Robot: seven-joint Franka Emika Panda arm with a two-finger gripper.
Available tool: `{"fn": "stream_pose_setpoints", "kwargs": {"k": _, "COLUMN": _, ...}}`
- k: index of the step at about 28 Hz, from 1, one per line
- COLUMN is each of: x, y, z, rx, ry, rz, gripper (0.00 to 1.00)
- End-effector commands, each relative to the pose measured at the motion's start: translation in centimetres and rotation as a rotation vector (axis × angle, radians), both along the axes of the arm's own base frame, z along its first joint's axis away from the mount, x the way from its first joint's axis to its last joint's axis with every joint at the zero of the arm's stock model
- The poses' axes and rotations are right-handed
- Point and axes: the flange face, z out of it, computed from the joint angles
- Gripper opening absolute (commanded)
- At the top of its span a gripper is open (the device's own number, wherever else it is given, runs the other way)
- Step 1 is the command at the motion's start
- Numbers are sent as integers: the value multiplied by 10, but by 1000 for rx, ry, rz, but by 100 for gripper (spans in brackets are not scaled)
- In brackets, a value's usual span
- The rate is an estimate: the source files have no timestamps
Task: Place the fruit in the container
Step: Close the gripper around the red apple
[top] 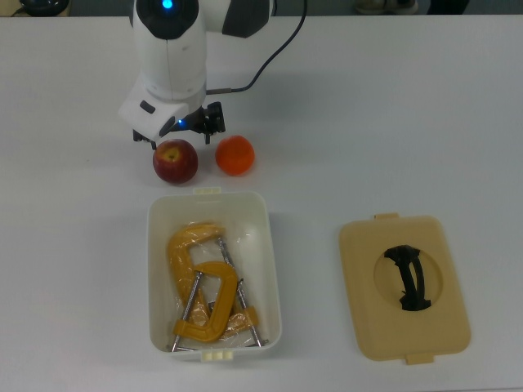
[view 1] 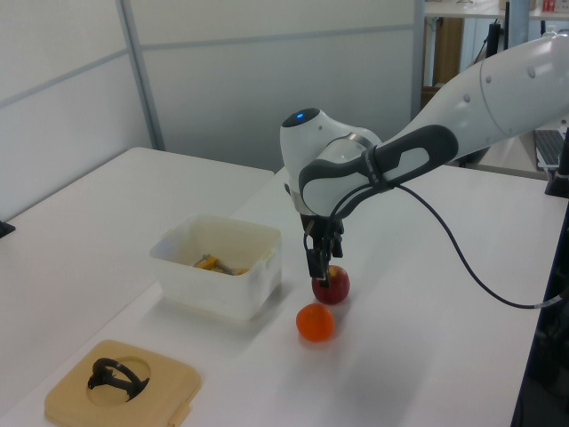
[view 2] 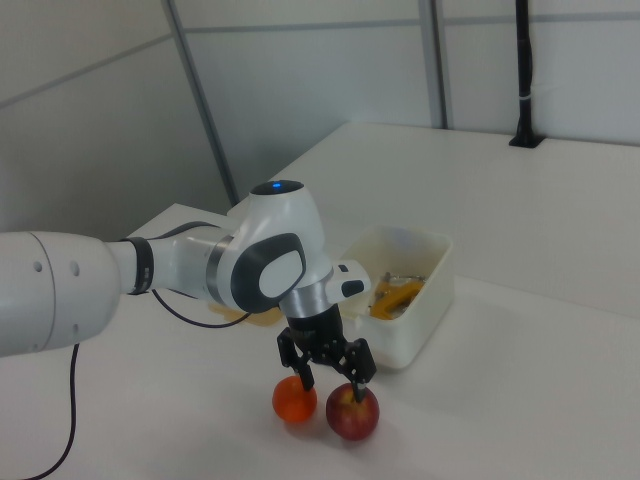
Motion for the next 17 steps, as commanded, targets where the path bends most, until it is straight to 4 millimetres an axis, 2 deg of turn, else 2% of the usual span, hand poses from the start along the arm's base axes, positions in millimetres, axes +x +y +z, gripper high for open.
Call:
{"fn": "stream_pose_setpoints", "kwargs": {"k": 1, "x": 6, "y": 0, "z": -16, "rx": -21, "ry": -13, "rz": 22, "gripper": 100}}
{"fn": "stream_pose_setpoints", "kwargs": {"k": 10, "x": 10, "y": -2, "z": -37, "rx": -53, "ry": 3, "rz": 47, "gripper": 100}}
{"fn": "stream_pose_setpoints", "kwargs": {"k": 13, "x": 13, "y": -2, "z": -38, "rx": -67, "ry": 2, "rz": 57, "gripper": 99}}
{"fn": "stream_pose_setpoints", "kwargs": {"k": 14, "x": 13, "y": -2, "z": -39, "rx": -73, "ry": 4, "rz": 63, "gripper": 90}}
{"fn": "stream_pose_setpoints", "kwargs": {"k": 15, "x": 13, "y": -2, "z": -40, "rx": -75, "ry": 6, "rz": 62, "gripper": 59}}
{"fn": "stream_pose_setpoints", "kwargs": {"k": 16, "x": 13, "y": -2, "z": -40, "rx": -75, "ry": 6, "rz": 62, "gripper": 45}}
{"fn": "stream_pose_setpoints", "kwargs": {"k": 17, "x": 13, "y": -1, "z": -39, "rx": -73, "ry": 4, "rz": 63, "gripper": 35}}
